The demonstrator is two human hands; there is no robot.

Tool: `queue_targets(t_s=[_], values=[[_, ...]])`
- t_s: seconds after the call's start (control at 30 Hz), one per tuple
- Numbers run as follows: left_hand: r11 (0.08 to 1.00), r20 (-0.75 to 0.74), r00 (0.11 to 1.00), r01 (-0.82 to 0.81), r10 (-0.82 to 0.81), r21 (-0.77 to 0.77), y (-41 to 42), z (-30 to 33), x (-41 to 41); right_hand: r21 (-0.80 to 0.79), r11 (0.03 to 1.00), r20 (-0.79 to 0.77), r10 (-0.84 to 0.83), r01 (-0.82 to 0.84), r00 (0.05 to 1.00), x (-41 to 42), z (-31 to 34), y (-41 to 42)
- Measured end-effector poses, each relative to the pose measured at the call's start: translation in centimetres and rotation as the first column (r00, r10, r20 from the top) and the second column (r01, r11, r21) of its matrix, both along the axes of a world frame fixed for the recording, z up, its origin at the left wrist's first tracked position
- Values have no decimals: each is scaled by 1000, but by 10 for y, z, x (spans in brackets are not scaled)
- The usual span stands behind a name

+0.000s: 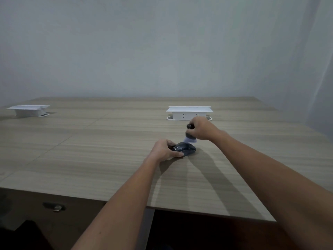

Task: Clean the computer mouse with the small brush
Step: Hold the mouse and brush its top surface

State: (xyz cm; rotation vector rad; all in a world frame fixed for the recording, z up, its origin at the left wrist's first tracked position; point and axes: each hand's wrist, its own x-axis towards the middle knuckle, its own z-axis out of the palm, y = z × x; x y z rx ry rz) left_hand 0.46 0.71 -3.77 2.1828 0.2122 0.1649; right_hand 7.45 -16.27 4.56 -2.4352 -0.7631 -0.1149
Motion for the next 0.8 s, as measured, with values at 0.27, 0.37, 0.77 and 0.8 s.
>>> queue_targets(t_s=[0.27,0.37,0.77,0.8], values=[[1000,0,1000,-3,3,-4,-1,1,-1,-76,997,84,-23,29,996,2,-3,-3],[1000,-2,1000,0,0,-7,0,1,-2,56,993,56,101,-104,993,-1,-8,-6],[998,-7,999,39,-39,-39,1,7,-10,46,992,17,120,-121,993,-2,-15,-15],[999,-4,999,42,-42,-35,1,7,-10,12,995,41,96,-97,995,0,-16,-17]])
